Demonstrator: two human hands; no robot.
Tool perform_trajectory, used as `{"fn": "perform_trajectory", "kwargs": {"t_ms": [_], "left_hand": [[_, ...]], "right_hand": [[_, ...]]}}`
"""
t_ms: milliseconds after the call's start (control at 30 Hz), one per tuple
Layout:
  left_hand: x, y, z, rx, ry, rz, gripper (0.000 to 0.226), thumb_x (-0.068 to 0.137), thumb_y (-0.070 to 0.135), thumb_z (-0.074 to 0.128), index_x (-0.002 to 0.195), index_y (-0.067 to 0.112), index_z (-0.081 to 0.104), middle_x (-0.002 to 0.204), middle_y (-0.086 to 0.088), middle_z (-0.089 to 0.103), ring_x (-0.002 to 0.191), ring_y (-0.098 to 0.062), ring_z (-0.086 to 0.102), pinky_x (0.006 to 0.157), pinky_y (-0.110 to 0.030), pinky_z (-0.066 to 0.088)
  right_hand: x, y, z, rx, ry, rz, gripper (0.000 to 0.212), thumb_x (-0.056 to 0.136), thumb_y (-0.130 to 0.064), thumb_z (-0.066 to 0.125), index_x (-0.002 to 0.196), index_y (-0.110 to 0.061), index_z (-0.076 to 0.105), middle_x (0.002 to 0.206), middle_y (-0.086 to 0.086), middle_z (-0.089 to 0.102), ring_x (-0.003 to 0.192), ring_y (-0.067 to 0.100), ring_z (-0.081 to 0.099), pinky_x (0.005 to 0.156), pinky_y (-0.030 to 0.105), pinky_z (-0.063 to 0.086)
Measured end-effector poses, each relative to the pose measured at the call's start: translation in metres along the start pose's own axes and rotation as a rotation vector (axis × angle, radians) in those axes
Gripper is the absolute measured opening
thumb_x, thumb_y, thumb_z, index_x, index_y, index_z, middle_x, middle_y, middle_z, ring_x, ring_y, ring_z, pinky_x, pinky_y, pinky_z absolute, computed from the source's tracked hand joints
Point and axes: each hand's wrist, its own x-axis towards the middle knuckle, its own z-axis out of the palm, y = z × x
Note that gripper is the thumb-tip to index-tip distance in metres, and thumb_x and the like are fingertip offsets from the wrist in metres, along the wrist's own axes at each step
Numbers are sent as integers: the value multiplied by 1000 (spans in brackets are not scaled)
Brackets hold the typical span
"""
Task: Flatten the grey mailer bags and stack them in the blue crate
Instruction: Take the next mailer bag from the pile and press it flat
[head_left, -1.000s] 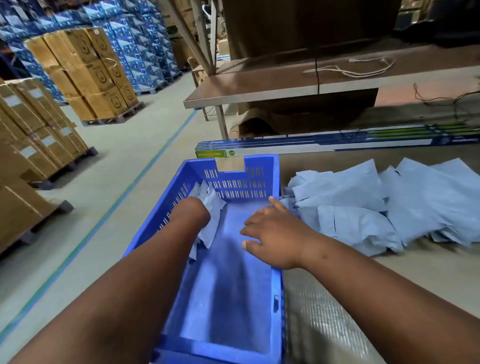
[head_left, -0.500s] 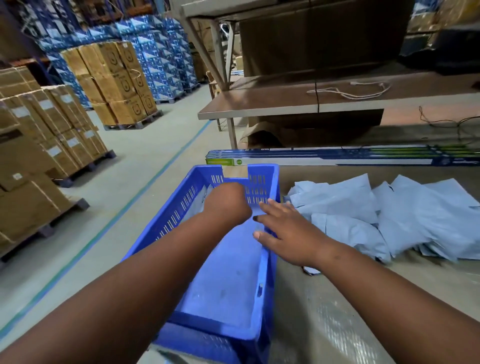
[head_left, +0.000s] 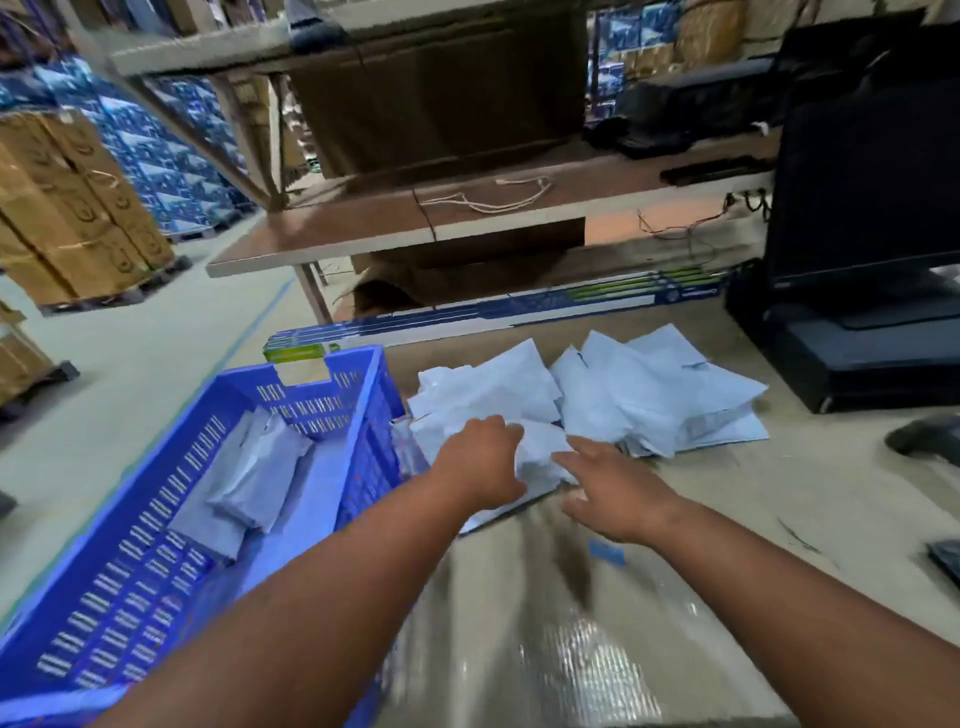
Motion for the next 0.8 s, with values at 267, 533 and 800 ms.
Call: {"fn": "perform_trajectory", "kwargs": {"t_ms": [267,533,800], "left_hand": [[22,-16,53,238,132,34,50,73,44,51,117,25,64,124,-3,65,109,-34,64,79,-45,50],[19,-10,35,123,285,52,19,73,16,43,86,19,57,80,-5,61,74,-36,60,66,-41,44],[-37,23,17,-706,269,-119,16,88,25,80,95,29,66,92,14,71,89,-3,65,78,-18,49]], "right_hand": [[49,6,52,-22,78,13,78,100,-22,50,169,-23,14,176,14,8,155,34,30,119,44,38],[56,20,51,144,167,50,77,99,-25,56,167,-21,20,155,10,46,134,33,51,103,44,49],[-31,68,-5,563,205,-27,39,95,-32,76,131,-37,62,124,-16,67,116,6,62,99,29,49]]}}
